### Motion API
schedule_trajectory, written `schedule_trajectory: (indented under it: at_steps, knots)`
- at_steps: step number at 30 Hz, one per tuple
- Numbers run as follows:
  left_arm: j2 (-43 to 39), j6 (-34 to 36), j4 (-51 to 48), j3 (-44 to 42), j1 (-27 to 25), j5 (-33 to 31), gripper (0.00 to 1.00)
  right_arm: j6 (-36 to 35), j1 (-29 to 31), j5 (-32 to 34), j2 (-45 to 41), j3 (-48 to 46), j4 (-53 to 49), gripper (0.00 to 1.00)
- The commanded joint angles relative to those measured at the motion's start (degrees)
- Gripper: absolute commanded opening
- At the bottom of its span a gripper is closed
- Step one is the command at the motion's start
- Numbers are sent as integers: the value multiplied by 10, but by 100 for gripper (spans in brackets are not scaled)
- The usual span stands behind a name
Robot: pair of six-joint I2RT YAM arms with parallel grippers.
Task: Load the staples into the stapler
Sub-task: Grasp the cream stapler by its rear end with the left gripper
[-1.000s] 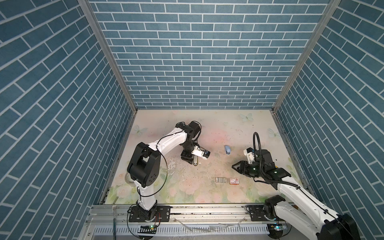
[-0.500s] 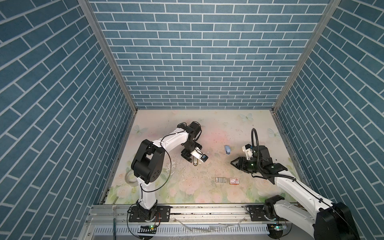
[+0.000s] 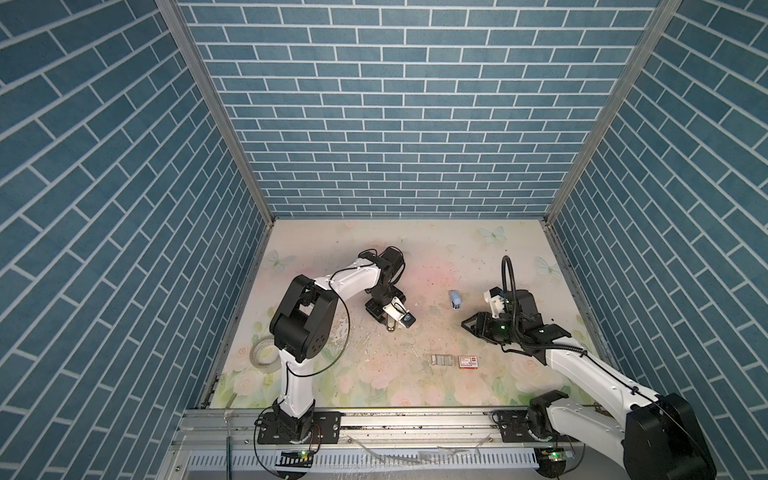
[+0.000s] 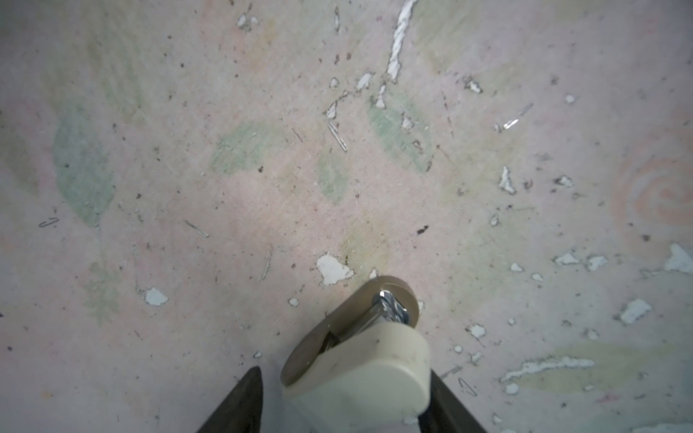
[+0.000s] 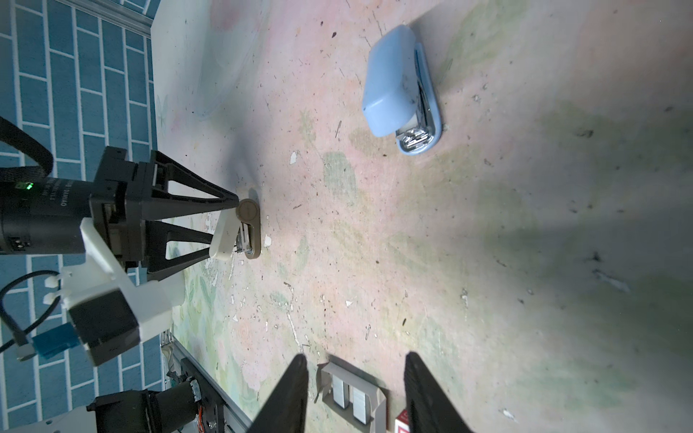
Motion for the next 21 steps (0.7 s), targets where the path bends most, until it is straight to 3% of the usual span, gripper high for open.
schedule_trajectory:
  at_steps: [1,5,12,14,17,21]
  knots:
    - [4,-6,10,-19,-4,-6,57,7,-3,8,1,3,9,42]
    - [-1,-22,24,-34,-6,-16,47,7,-4,8,1,3,10,40]
    - [-15,-80,12,-36,-10,-18,38,5,-4,11,1,4,12,39]
    - [-19,-106,0,-34,-12,-16,40,3,-4,12,6,6,16,40]
    - [-29,-139,-8,-41,-13,-14,55,0,-5,9,16,8,24,40]
    - [-44,-182,-9,-51,-15,0,60,-3,-5,4,34,11,36,41]
